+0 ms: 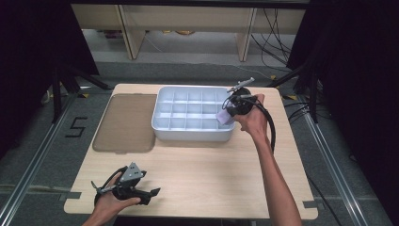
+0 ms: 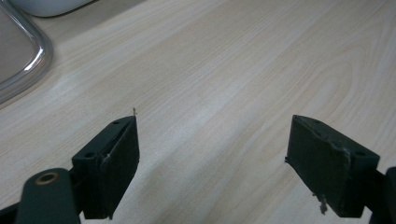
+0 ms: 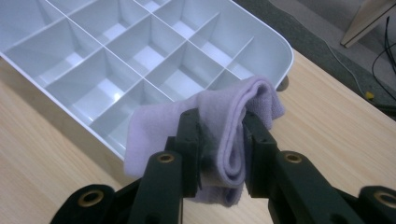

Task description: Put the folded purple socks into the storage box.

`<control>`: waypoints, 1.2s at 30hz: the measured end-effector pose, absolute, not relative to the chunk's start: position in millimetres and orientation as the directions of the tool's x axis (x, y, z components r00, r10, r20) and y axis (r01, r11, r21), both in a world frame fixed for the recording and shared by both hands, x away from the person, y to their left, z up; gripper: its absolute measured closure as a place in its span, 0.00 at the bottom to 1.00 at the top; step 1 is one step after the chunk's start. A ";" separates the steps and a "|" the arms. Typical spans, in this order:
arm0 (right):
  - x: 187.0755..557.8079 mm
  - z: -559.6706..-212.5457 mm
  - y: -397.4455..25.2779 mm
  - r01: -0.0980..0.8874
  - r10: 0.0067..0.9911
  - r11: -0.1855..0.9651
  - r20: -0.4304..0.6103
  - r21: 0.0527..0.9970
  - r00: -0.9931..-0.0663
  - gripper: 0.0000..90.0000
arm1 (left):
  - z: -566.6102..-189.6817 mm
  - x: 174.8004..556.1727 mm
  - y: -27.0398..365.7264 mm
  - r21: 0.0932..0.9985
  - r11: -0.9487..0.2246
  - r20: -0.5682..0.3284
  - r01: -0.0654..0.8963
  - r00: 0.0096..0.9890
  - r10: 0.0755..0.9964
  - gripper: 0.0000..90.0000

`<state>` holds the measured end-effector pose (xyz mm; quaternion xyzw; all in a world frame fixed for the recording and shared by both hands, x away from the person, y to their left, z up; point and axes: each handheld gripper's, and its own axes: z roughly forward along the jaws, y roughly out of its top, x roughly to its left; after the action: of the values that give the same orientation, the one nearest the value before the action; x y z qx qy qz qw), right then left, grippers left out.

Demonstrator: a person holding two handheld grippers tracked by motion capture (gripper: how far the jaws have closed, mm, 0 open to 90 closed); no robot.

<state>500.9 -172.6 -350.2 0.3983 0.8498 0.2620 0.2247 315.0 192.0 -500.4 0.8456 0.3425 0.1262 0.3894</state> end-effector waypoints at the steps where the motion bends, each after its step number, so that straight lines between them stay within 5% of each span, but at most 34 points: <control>1: 501.5 -350.7 -172.6 0.562 0.797 0.546 -0.178 0.621 -0.577 0.80 | -500.8 314.2 191.0 0.751 -0.448 -0.069 0.486 0.732 0.678 0.18; 36: 534.3 -417.6 -145.8 0.568 0.690 0.723 -0.352 0.394 -0.633 0.80 | -499.6 314.0 192.5 0.746 -0.450 -0.068 0.491 0.728 0.682 0.19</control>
<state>534.3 -145.8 -417.6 0.3512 0.8951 0.1241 0.2451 314.0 192.5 -499.6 0.8426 0.3481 0.1218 0.3924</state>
